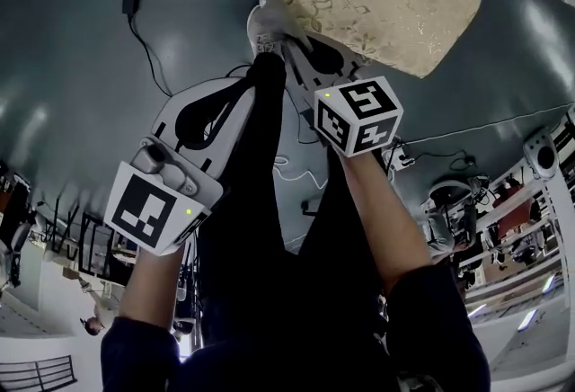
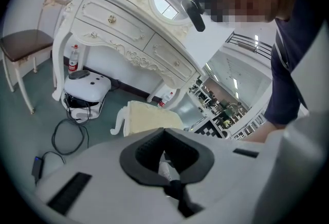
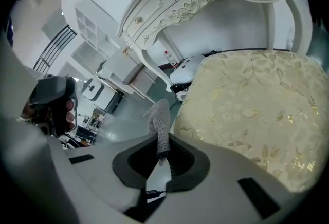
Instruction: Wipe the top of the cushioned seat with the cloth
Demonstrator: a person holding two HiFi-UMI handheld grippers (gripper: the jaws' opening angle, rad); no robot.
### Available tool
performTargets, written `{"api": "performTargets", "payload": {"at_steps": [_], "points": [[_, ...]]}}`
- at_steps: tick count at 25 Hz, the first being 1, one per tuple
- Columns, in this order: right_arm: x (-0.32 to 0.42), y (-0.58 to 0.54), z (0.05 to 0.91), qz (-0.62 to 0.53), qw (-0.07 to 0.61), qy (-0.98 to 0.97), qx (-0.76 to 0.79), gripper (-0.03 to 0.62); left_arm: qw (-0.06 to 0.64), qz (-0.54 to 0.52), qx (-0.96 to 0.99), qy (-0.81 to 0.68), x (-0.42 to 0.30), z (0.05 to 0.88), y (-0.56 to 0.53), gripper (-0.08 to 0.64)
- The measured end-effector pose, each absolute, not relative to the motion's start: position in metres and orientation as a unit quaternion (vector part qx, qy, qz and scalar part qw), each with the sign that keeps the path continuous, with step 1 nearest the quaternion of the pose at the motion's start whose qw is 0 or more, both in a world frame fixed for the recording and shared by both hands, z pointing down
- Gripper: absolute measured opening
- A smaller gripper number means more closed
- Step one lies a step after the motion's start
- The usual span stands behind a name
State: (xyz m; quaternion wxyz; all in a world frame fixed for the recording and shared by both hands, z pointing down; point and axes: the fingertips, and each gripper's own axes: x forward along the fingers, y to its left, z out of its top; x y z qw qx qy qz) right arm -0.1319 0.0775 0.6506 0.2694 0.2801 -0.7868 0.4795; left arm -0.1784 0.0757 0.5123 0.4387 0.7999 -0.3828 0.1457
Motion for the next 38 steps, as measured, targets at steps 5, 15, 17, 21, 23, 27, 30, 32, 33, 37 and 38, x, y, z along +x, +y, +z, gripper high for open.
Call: {"api": "performTargets", "payload": {"at_steps": [5, 15, 17, 21, 23, 27, 30, 32, 33, 37, 38], "points": [[-0.106, 0.078, 0.661, 0.481, 0.274, -0.781, 0.29, 0.041, 0.433, 0.149, 0.804, -0.379, -0.161, 0.515, 0.069, 0.008], [0.02, 0.092, 0.671, 0.512, 0.255, -0.741, 0.352, 0.041, 0.415, 0.177, 0.838, -0.306, -0.043, 0.509, 0.061, 0.008], [0.049, 0.099, 0.674, 0.519, 0.25, -0.731, 0.365, 0.041, 0.409, 0.184, 0.844, -0.293, -0.016, 0.506, 0.058, 0.008], [0.101, 0.111, 0.68, 0.533, 0.242, -0.712, 0.388, 0.041, 0.402, 0.201, 0.852, -0.27, 0.034, 0.507, 0.053, 0.008], [0.124, 0.115, 0.683, 0.538, 0.24, -0.704, 0.398, 0.041, 0.401, 0.203, 0.855, -0.259, 0.057, 0.509, 0.051, 0.008], [0.164, 0.12, 0.687, 0.545, 0.229, -0.69, 0.418, 0.041, 0.397, 0.212, 0.862, -0.232, 0.098, 0.51, 0.053, 0.008], [0.193, 0.123, 0.69, 0.55, 0.218, -0.676, 0.439, 0.041, 0.392, 0.222, 0.867, -0.212, 0.125, 0.512, 0.054, 0.008], [0.209, 0.124, 0.69, 0.551, 0.216, -0.669, 0.45, 0.041, 0.388, 0.22, 0.871, -0.205, 0.139, 0.509, 0.052, 0.007], [0.215, 0.125, 0.688, 0.55, 0.215, -0.666, 0.455, 0.041, 0.384, 0.219, 0.874, -0.203, 0.145, 0.504, 0.05, 0.008], [0.237, 0.116, 0.657, 0.536, 0.206, -0.671, 0.47, 0.041, 0.362, 0.218, 0.884, -0.201, 0.157, 0.472, 0.04, 0.008], [0.242, 0.11, 0.644, 0.529, 0.203, -0.675, 0.473, 0.041, 0.355, 0.216, 0.886, -0.204, 0.158, 0.461, 0.034, 0.008]]}}
